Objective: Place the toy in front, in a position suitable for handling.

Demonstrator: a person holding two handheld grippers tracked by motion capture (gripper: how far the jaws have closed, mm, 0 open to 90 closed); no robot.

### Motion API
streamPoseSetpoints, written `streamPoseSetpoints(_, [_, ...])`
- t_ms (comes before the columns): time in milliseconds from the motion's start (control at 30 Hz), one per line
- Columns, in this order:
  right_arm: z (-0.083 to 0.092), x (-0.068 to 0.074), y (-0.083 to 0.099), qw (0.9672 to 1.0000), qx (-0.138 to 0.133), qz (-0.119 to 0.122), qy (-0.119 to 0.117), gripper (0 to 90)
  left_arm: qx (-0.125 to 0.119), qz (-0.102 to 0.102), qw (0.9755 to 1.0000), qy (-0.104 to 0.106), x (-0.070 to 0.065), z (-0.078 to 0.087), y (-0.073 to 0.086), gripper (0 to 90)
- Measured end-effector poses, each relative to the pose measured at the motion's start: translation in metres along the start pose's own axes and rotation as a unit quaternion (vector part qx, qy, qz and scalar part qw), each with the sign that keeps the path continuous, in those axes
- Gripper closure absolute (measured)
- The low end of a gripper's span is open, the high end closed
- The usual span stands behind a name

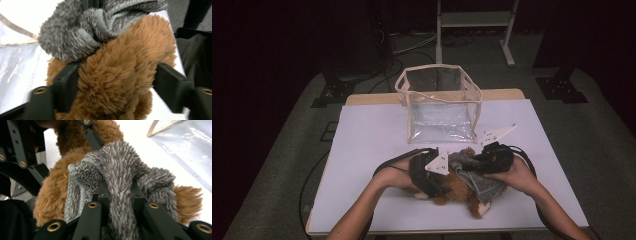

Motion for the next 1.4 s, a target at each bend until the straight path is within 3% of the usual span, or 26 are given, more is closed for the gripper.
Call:
streamPoseSetpoints(33, [0.000,0.000,0.000,1.0000,0.000,0.000,0.000,75.5,-0.003,0.004,0.9999,-0.012,0.001,0.000,-0.001,43.3])
streamPoseSetpoints(67, [0.004,-0.007,0.000,0.9999,-0.008,-0.014,0.001,75.2,-0.009,0.015,0.9996,-0.020,0.003,0.002,-0.004,57.1])
streamPoseSetpoints(100, [0.004,-0.007,0.000,0.9999,-0.008,-0.014,0.001,75.2,-0.009,0.015,0.9996,-0.020,0.003,0.002,-0.004,61.4])
streamPoseSetpoints(167, [0.006,-0.011,0.000,0.9997,-0.012,-0.022,-0.005,75.1,-0.028,0.040,0.9986,-0.019,0.008,0.006,-0.005,65.6])
streamPoseSetpoints(267, [0.011,-0.015,-0.003,0.9996,-0.014,-0.025,-0.001,75.0,-0.058,0.079,0.9951,-0.006,0.017,0.009,-0.003,69.8])
streamPoseSetpoints(333, [0.013,-0.018,-0.005,0.9997,-0.005,-0.025,0.003,74.9,-0.067,0.100,0.9928,0.002,0.017,0.008,0.000,69.5])
streamPoseSetpoints(433, [0.015,-0.018,-0.009,0.9997,0.009,-0.021,0.011,74.9,-0.065,0.094,0.9934,0.000,0.008,0.010,-0.002,67.7])
streamPoseSetpoints(600, [0.009,-0.009,-0.021,0.9999,0.007,-0.006,-0.008,75.0,-0.061,0.066,0.9960,0.002,-0.016,0.013,-0.002,65.2])
streamPoseSetpoints(700, [0.005,-0.005,-0.023,0.9998,0.007,-0.001,-0.018,75.0,-0.064,0.064,0.9959,0.002,-0.022,0.015,0.000,63.9])
streamPoseSetpoints(867, [-0.007,0.009,-0.011,0.9995,0.018,0.018,-0.017,75.4,-0.073,0.060,0.9954,0.014,-0.028,0.023,0.009,52.0])
streamPoseSetpoints(1000, [-0.005,0.018,0.001,0.9996,0.003,0.017,-0.021,75.7,-0.082,0.068,0.9943,0.001,-0.027,0.037,0.018,37.7])
streamPoseSetpoints(1033, [-0.005,0.018,0.001,0.9996,0.003,0.017,-0.021,75.7,-0.084,0.075,0.9936,-0.007,-0.025,0.041,0.022,37.7])
streamPoseSetpoints(1067, [-0.004,0.022,0.005,0.9996,0.000,0.018,-0.023,75.7,-0.084,0.100,0.9912,-0.020,-0.020,0.049,0.032,30.7])
streamPoseSetpoints(1100, [-0.004,0.022,0.005,0.9996,0.000,0.018,-0.023,75.7,-0.084,0.100,0.9912,-0.020,-0.020,0.049,0.032,28.7])
streamPoseSetpoints(1133, [-0.002,0.025,0.008,0.9996,-0.002,0.025,-0.015,75.8,-0.082,0.119,0.9890,-0.029,-0.018,0.054,0.044,25.8])
streamPoseSetpoints(1167, [-0.002,0.025,0.008,0.9996,-0.002,0.025,-0.015,75.8,-0.082,0.119,0.9890,-0.029,-0.018,0.054,0.044,21.8])
streamPoseSetpoints(1200, [-0.002,0.028,0.009,0.9995,-0.002,0.028,-0.013,75.8,-0.075,0.140,0.9868,-0.030,-0.017,0.057,0.054,18.8])
streamPoseSetpoints(1233, [-0.002,0.028,0.009,0.9995,-0.002,0.028,-0.013,75.8,-0.075,0.140,0.9868,-0.030,-0.017,0.057,0.054,17.7])
streamPoseSetpoints(1400, [0.001,0.035,0.014,0.9993,-0.002,0.036,-0.007,75.9,-0.080,0.180,0.9800,-0.027,-0.017,0.059,0.074,9.4])
Point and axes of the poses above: each handheld gripper's, and its own axes: z roughly backward along the jaws, y roughly out of its underside, x roughly to its left, the point moved 3 cm from there along -z, roughly forward along the jaws, and after that the axes turned 1 degree about x, right-handed, at the moved point
